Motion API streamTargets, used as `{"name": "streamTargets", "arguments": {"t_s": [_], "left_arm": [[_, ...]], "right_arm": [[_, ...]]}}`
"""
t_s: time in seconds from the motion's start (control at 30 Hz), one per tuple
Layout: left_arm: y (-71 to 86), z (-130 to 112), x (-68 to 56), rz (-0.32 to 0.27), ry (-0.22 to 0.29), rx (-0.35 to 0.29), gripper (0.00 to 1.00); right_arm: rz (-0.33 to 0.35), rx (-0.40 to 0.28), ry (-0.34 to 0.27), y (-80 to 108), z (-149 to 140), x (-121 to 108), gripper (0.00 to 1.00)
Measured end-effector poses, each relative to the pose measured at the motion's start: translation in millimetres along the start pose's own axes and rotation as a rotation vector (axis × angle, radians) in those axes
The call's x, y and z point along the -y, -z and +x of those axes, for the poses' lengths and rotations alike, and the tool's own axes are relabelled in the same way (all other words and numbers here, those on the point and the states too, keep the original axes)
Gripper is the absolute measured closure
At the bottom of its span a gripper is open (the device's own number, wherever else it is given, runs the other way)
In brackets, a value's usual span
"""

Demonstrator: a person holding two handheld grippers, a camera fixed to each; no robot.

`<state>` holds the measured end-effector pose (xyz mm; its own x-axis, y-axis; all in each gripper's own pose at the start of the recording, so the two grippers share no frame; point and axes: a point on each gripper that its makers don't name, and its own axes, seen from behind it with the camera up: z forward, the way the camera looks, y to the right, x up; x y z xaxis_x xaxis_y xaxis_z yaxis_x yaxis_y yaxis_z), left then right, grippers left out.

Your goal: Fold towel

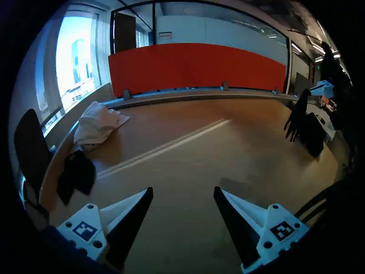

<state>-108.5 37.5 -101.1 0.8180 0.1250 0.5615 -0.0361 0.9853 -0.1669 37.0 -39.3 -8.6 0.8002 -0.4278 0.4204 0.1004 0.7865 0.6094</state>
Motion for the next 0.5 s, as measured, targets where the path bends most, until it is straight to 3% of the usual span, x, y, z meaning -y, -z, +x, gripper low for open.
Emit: {"name": "streamTargets", "arguments": {"t_s": [0.5], "left_arm": [[-9.1,2,-1.8,0.010,-0.008,0.021,0.01]], "right_arm": [[-0.093,0.021,-0.044,15.0,-12,-85,0.95]]}}
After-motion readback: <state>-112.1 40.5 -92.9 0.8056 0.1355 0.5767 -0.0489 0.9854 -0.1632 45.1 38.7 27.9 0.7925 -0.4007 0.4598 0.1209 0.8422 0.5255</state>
